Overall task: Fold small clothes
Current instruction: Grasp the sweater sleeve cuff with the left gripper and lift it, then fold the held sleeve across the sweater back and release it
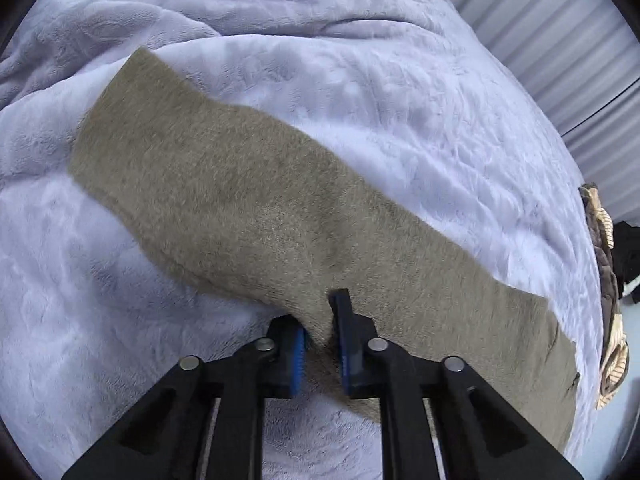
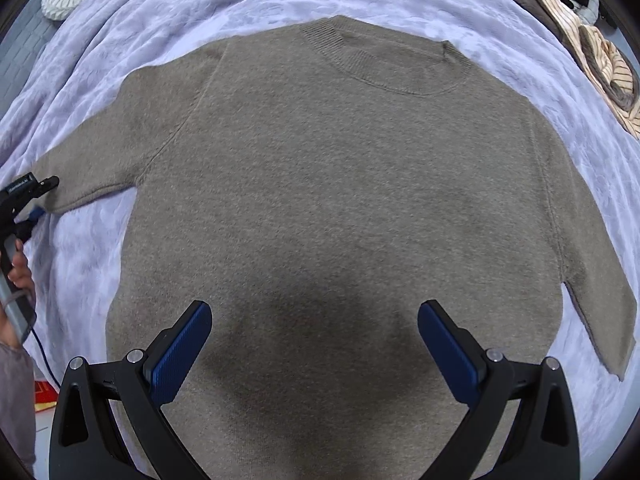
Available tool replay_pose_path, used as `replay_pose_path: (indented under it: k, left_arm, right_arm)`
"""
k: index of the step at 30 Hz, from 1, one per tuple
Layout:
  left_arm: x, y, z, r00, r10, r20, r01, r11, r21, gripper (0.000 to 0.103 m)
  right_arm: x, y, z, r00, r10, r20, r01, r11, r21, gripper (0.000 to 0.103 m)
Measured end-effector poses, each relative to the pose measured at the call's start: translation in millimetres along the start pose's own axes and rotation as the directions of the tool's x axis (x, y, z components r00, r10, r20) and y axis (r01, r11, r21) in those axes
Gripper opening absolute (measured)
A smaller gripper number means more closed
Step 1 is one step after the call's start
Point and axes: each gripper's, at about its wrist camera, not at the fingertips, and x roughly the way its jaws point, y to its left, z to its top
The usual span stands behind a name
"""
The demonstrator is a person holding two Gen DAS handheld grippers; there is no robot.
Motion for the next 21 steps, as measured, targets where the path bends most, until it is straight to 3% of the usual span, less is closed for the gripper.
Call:
replay_pose_path:
  k: [4, 7, 10, 15, 18, 21]
  left_arm:
    - [-21.8, -22.8, 4.1, 0.993, -0.096, 0.066, 0.091, 0.993, 0.077, 0.009]
    - [-50.7, -59.4, -1.2, 0.974, -0.197, 0.109, 0.173, 0.965, 0.199, 0.009]
    - [-70.4, -110.7, -13.1, 0.949, -0.301, 0.096, 0.255, 0.908, 0.332, 0.009]
    - [-69.0, -218.4, -62.2, 0.902, -0.429, -0.04, 0.389, 0.771, 0.504, 0.009]
    - [-53.8, -273.7, -114.2, 0.894, -0.419, -0.159, 0.43, 0.701, 0.568, 0.009]
    - [-20.8, -315.1, -168.5, 0.913, -0.321, -0.253, 0.406, 0.64, 0.652, 0.01]
  right_arm:
    - [-2.3, 4.6, -1.9, 1.0, 0.014, 0.008, -0.014, 1.0, -0.012, 0.103]
    - [-4.3, 0.6, -2.9, 1.0, 0.024, 0.015, -0.024, 1.0, -0.001, 0.103]
    - [-7.0, -8.7, -4.1, 0.999, 0.032, 0.025, -0.033, 0.999, 0.026, 0.103]
    - [-17.1, -38.2, -12.0, 0.998, 0.038, 0.054, -0.043, 0.995, 0.093, 0.103]
    - [-18.8, -63.2, -17.2, 0.997, 0.035, 0.065, -0.044, 0.988, 0.147, 0.103]
    - [-13.9, -91.5, -25.1, 0.998, 0.023, 0.056, -0.035, 0.978, 0.207, 0.103]
